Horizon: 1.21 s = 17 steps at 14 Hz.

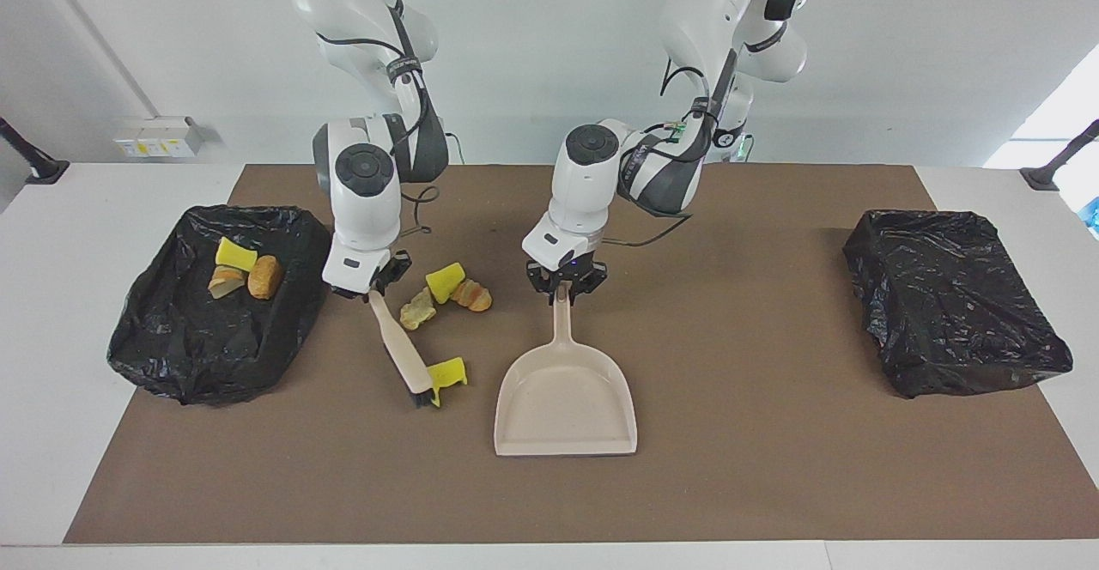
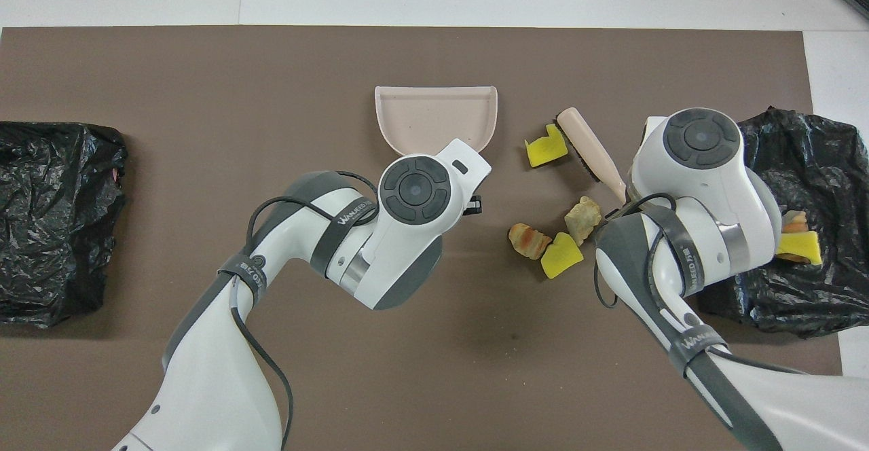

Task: Sweep and dump trash in bin
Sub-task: 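Sweep trash pieces toward the dustpan with the brush in the right gripper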

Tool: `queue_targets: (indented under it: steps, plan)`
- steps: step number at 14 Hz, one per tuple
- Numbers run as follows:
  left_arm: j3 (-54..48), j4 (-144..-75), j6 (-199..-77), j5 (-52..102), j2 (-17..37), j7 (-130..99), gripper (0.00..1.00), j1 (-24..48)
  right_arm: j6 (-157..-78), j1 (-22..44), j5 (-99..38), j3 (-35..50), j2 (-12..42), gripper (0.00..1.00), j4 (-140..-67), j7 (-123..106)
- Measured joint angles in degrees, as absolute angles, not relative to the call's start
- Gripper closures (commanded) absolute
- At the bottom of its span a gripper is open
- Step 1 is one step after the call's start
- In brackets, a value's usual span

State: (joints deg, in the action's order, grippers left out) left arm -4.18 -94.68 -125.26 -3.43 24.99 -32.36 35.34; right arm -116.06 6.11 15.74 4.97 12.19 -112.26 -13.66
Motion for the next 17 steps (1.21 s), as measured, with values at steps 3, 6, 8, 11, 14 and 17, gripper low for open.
queue_targets:
  steps: [3, 6, 8, 11, 14, 17]
  plan:
    - [-4.1, -94.7, -120.9, -5.6, 22.9, -22.3, 1.0, 32.7, -116.0, 8.3, 15.4, 5.2, 11.6, 1.0, -114.1, -18.7]
    - [-4.0, -94.8, -117.6, -5.9, 21.0, -14.0, 1.0, 30.2, -115.8, 9.4, 11.8, 5.3, 10.3, 1.0, -116.1, -27.0]
    - [-3.9, -94.8, -114.4, -5.9, 19.3, -7.4, 1.0, 27.9, -114.2, 10.8, 7.4, 5.5, 9.5, 1.0, -116.5, -30.0]
    - [-3.8, -95.3, -110.7, -5.9, 15.9, 2.8, 1.0, 24.0, -113.2, 14.9, 4.8, 6.3, 7.3, 1.0, -116.3, -30.1]
    - [-3.8, -97.7, -107.5, -4.4, 11.6, 15.2, 1.0, 19.7, -109.9, 13.2, 4.8, 5.8, 5.8, 1.0, -114.8, -30.3]
    - [-3.8, -100.5, -103.9, -3.0, 7.8, 27.8, 1.0, 16.7, -106.2, 6.9, 4.8, 5.4, 5.4, 1.0, -112.3, -30.5]
